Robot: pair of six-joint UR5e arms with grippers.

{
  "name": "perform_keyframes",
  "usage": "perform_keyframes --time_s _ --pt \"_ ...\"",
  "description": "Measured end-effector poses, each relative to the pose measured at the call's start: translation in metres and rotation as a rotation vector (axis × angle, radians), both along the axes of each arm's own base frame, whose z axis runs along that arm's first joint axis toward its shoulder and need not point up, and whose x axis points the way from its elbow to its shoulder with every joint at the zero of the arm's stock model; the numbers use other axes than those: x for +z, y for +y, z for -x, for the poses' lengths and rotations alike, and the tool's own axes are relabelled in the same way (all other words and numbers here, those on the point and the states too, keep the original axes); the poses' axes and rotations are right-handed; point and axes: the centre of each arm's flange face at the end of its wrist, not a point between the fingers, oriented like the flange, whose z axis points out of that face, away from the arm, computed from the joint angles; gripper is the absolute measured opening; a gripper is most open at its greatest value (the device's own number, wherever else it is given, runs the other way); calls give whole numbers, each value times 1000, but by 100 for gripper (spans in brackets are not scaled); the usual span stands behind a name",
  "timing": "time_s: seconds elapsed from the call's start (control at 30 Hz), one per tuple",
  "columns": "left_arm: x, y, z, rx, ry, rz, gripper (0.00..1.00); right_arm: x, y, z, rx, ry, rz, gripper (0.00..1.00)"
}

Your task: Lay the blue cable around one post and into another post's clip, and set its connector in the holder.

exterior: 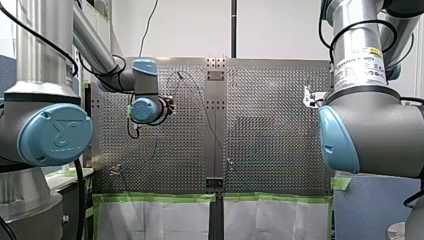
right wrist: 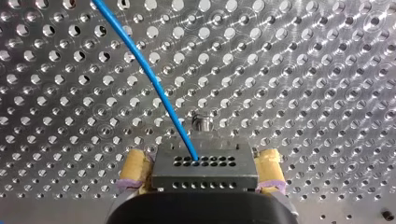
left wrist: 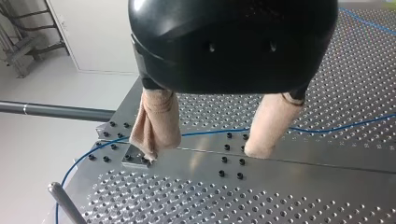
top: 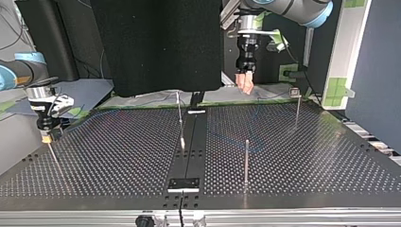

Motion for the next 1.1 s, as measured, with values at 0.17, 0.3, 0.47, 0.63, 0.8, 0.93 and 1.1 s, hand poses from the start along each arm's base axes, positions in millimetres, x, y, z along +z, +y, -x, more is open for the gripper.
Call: perform_keyframes --time_s 0.17,0.3,0.47,0.63,0.8,0.93,1.1 --pt "0 0 0 1 0 1 100 0 0 0 0 2 1 100" --pt "0 0 0 2 0 1 100 0 0 0 0 2 1 100" --pt "0 1 0 3 0 1 100 0 0 -1 2 3 2 100" --pt "0 1 0 3 0 1 100 1 0 -1 11 2 5 100" --pt "0 1 -1 3 0 1 100 1 0 -3 23 0 8 100" --pt "0 1 -1 3 0 2 100 1 0 -4 29 1 9 100" --pt "0 1 -1 5 1 6 100 1 1 -6 32 3 9 100"
